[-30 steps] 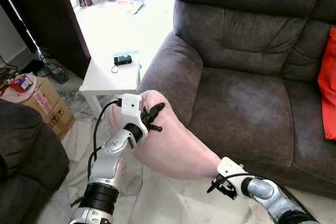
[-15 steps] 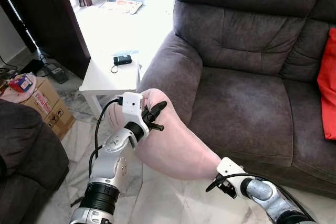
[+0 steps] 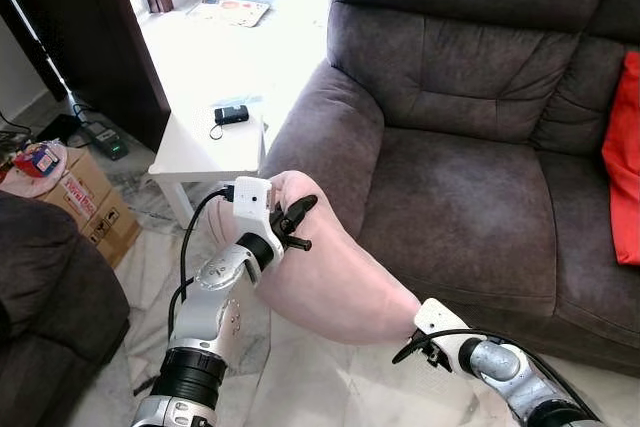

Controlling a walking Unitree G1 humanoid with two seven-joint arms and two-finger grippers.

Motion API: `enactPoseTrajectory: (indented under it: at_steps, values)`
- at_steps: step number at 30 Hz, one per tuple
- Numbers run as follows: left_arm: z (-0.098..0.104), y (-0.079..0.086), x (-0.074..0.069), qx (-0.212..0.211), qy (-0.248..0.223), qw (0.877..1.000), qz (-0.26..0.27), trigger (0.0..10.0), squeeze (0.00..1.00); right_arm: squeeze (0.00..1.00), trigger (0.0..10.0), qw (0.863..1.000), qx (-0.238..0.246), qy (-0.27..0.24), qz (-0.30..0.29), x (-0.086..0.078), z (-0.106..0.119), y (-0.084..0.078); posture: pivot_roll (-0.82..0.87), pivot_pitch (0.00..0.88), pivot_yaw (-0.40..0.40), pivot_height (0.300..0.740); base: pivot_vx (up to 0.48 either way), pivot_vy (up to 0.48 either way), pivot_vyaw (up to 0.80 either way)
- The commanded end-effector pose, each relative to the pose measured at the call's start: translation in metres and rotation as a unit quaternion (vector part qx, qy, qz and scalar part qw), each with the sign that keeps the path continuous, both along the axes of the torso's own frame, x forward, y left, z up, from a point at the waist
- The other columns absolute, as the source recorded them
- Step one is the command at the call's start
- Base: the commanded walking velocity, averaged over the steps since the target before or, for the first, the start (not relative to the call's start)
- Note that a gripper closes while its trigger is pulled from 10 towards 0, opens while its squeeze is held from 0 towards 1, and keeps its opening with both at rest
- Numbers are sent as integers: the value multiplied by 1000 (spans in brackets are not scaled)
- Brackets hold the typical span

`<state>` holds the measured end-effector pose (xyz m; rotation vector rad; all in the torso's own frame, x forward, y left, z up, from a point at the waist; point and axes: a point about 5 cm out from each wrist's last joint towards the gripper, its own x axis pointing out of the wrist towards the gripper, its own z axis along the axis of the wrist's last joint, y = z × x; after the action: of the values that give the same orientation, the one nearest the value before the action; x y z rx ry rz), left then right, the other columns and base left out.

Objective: Move the pillow to the sofa from floor

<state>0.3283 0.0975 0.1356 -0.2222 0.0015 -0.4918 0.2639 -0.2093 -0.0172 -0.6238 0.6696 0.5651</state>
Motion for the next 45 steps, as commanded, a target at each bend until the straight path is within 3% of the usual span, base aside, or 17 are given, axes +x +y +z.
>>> enactPoseTrajectory:
  at_steps: [1,16,26,27,28,32,35,36,37,39,40,41,42,45]
  values:
    - [24,-3,1,-16,-51,999,-9,10000,0,0,0,1000,4,-3,-3,1,1,-1,27,87,-18,740,0,0,0]
    - [17,2,1,4,-41,999,-1,10000,0,0,0,1000,14,-22,-3,8,9,-2,24,89,-18,740,0,0,0]
    - [2,38,0,58,-21,996,62,10000,0,0,0,990,100,-93,-25,25,33,7,12,81,-15,740,0,0,0]
    - [-2,44,-1,71,-15,995,68,10000,0,0,3216,987,122,-101,-30,26,36,10,11,77,-16,740,0,0,0]
    - [-4,46,-2,76,-12,995,70,10000,0,0,9647,985,131,-106,-30,27,37,12,7,74,-17,740,0,0,0]
    - [-10,52,-4,90,-2,993,75,10000,0,0,10000,980,152,-121,-32,28,42,19,10,68,-23,740,0,0,0]
    - [-19,61,-9,110,12,990,86,10000,0,0,10000,967,181,-171,-57,32,53,27,13,57,-32,740,0,0,0]
    - [-23,69,-12,125,15,986,111,10000,0,0,10000,952,208,-204,-94,35,61,30,9,54,-33,740,0,0,0]
    - [-23,69,-12,125,15,986,111,10000,0,0,10000,952,208,-204,-94,35,61,30,9,54,-33,740,0,0,0]
    - [-30,82,-17,155,11,975,157,10000,0,0,10000,918,269,-260,-135,35,76,37,6,46,-36,740,0,0,0]
    - [-30,82,-17,155,11,975,157,10000,0,0,10000,918,269,-260,-135,35,76,37,6,46,-36,740,0,0,0]
    - [-33,88,-20,157,8,971,182,10000,0,0,10000,896,302,-281,-163,33,82,41,6,42,-38,740,0,0,0]
    - [-33,90,-22,161,3,968,194,10000,0,0,10000,885,321,-288,-177,32,84,44,6,37,-39,740,0,0,0]
    - [-34,91,-27,175,-10,962,210,10000,0,0,10000,868,337,-305,-198,27,88,51,4,33,-40,740,0,0,0]
